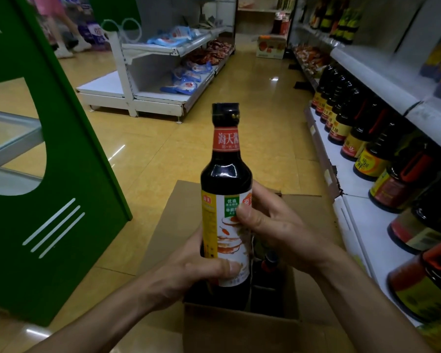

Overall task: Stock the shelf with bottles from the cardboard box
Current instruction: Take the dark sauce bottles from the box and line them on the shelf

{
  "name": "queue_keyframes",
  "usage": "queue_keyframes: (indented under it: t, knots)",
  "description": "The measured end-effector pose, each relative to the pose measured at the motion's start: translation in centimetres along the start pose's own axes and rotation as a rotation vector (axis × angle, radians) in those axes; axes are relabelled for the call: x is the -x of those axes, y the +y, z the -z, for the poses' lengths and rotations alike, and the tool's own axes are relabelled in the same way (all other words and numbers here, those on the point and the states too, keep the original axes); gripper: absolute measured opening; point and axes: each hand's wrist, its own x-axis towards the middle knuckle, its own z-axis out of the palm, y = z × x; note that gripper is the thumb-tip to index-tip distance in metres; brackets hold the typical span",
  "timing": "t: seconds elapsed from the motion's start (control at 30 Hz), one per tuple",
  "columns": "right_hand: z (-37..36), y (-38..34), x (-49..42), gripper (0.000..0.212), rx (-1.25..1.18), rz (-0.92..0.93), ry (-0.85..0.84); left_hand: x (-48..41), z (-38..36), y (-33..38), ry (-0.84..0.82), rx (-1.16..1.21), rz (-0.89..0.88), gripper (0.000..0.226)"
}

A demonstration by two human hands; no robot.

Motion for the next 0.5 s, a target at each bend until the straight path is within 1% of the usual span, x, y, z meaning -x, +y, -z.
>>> queue_keyframes:
  t: [0.07, 0.1, 0.13, 0.23, 0.3, 0.37, 0.5]
  knots:
    - [-0.2, 0.3, 0.0, 0.06, -0.062, 0.044, 0.03, 0.0, 0.0, 0.2, -0.004, 0.016, 0.012, 0.078]
    - [-0.3, 0.3, 0.0, 0.066, -0.083, 0.075, 0.061, 0.0, 0.0, 0.4, 0.013, 0.024, 0.012, 0.075]
    - [-0.5, 0.3, 0.0, 0.067, -0.103, 0.098, 0.107, 0.0, -0.1, 0.5, 0.034, 0.029, 0.004, 0.074]
    - [-0.8, 0.0, -0.2, 0.058, -0.127, 0.156, 0.233, -0.3, -0.6, 0.8, 0.187, -0.01, -0.08, 0.08]
    - [-0.9, -0.1, -0.2, 0.062, -0.084, 0.182, 0.306, -0.7, -1.2, 0.8, 0.281, -0.08, -0.124, 0.084]
    - [-1.3, -0.3, -0.1, 0.068, -0.044, 0.196, 0.364, -1.0, -1.9, 0.6, 0.291, -0.125, -0.157, 0.076]
    - [-1.8, -0.1, 0.1, 0.073, -0.009, 0.195, 0.378, -1.0, -2.5, 0.4, 0.281, -0.103, -0.199, 0.066]
